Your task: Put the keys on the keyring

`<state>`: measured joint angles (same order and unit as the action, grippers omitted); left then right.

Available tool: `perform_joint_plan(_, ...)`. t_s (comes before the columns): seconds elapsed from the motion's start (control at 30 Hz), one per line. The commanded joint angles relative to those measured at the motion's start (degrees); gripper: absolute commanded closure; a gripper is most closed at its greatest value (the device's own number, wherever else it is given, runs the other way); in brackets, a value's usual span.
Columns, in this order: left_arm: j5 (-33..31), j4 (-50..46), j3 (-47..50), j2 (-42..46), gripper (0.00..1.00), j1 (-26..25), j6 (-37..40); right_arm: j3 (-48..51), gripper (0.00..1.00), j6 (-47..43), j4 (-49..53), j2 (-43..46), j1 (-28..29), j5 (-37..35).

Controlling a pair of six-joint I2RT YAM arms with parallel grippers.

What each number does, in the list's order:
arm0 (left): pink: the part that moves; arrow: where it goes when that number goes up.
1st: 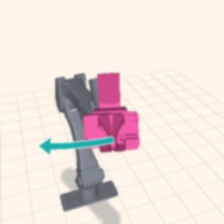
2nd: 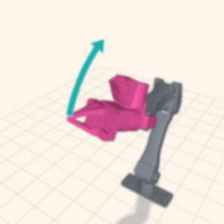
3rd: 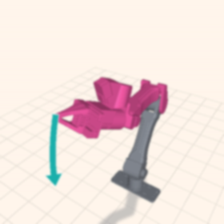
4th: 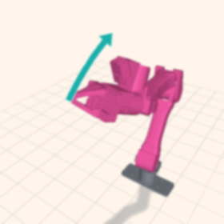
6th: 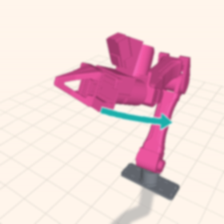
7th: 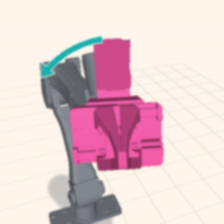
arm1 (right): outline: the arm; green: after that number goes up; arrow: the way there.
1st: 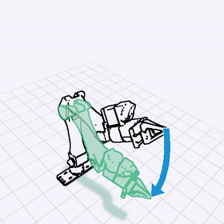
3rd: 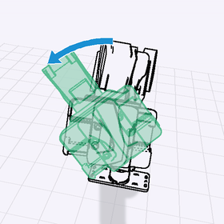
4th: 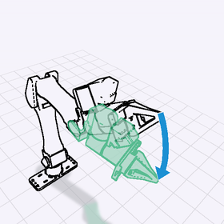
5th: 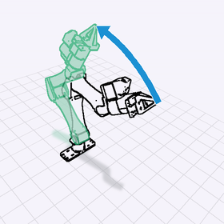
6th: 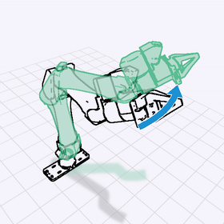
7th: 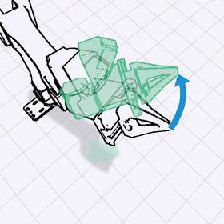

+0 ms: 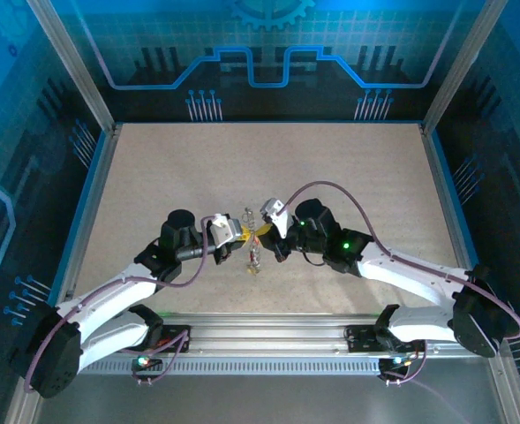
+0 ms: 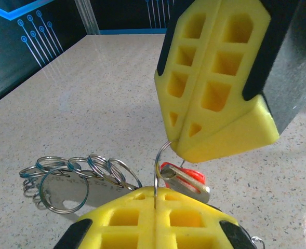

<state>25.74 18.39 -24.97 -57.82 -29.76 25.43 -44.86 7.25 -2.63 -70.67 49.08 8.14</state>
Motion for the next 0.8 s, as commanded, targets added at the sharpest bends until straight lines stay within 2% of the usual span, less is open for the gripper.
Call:
perform_joint_plan(0.0,-0.69,2.79,-1.8,0.39,1.0,-0.73,-0.03,-2.08,1.0,1.72,-0.36,-0.62,-0.43,0.61)
perform_joint_plan(0.77,-2.26,3.38,-1.57,1.23,1.0,-1.19,-0.95,-3.12,1.0,5.65,3.33,-0.64,0.31,-5.17)
